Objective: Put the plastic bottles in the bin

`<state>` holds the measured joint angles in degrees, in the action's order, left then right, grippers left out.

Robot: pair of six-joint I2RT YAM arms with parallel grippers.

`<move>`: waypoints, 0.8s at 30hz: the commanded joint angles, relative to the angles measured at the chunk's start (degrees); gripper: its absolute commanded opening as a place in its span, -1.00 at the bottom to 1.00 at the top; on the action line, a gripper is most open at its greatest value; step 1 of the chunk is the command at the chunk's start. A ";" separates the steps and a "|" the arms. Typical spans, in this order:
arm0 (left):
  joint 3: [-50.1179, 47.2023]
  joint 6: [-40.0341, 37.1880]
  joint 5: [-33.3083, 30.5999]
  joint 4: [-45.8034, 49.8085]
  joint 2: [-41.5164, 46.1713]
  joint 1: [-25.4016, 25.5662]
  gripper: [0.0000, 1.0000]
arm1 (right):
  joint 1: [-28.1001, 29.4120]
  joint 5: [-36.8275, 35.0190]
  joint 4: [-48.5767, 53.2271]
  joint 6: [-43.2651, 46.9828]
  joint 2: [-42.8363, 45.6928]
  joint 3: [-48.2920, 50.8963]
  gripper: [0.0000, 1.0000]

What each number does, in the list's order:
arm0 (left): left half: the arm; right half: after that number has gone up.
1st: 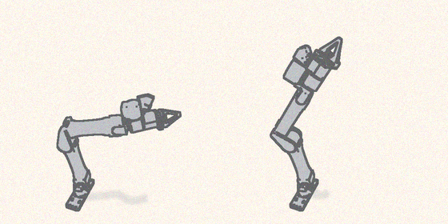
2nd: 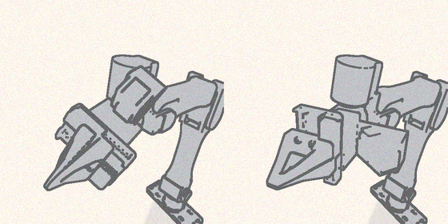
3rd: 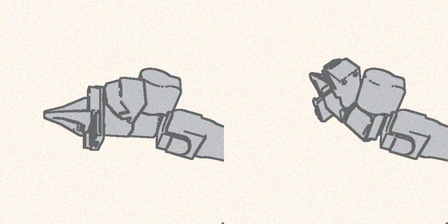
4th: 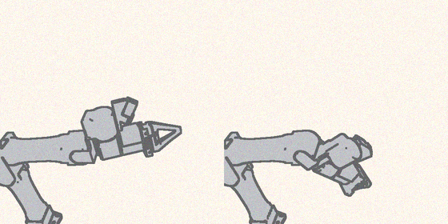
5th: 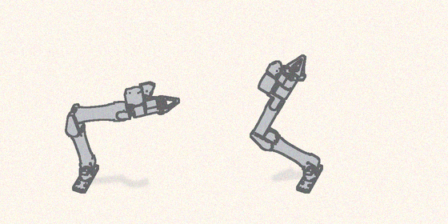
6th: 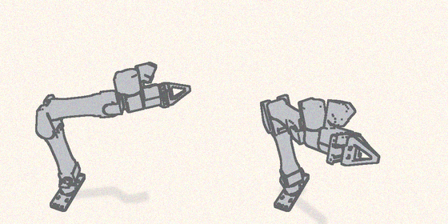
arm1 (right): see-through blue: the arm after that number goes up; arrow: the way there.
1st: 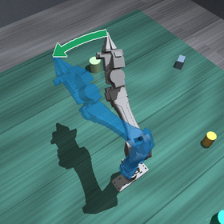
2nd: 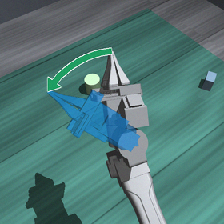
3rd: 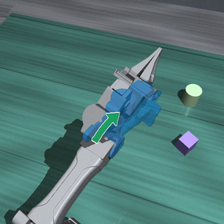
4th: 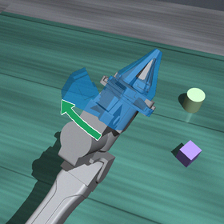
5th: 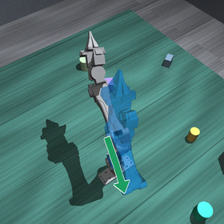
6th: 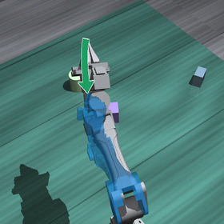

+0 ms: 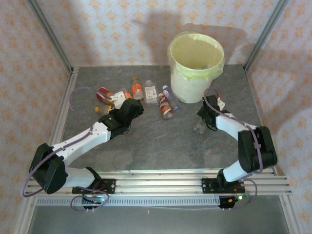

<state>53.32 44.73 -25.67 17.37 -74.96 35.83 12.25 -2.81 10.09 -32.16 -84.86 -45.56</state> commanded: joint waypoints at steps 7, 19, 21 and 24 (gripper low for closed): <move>2.73 0.66 0.90 0.52 -0.15 -0.68 1.00 | 0.34 -5.32 -6.78 7.45 14.67 3.09 -0.05; 2.98 7.66 -4.54 5.65 2.77 -1.04 1.00 | 0.35 -3.45 -14.15 18.34 24.37 -8.96 -0.07; 2.59 8.66 -5.49 6.56 3.53 -1.03 1.00 | 0.39 -2.88 -15.27 20.77 24.49 -11.74 -0.08; 2.24 9.63 -6.59 7.86 4.50 -1.12 1.00 | 0.34 0.15 -14.09 23.10 23.16 -17.95 -0.10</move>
<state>54.85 51.31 -27.64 21.39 -72.36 35.18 12.23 -5.45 -1.72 -14.15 -61.39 -57.82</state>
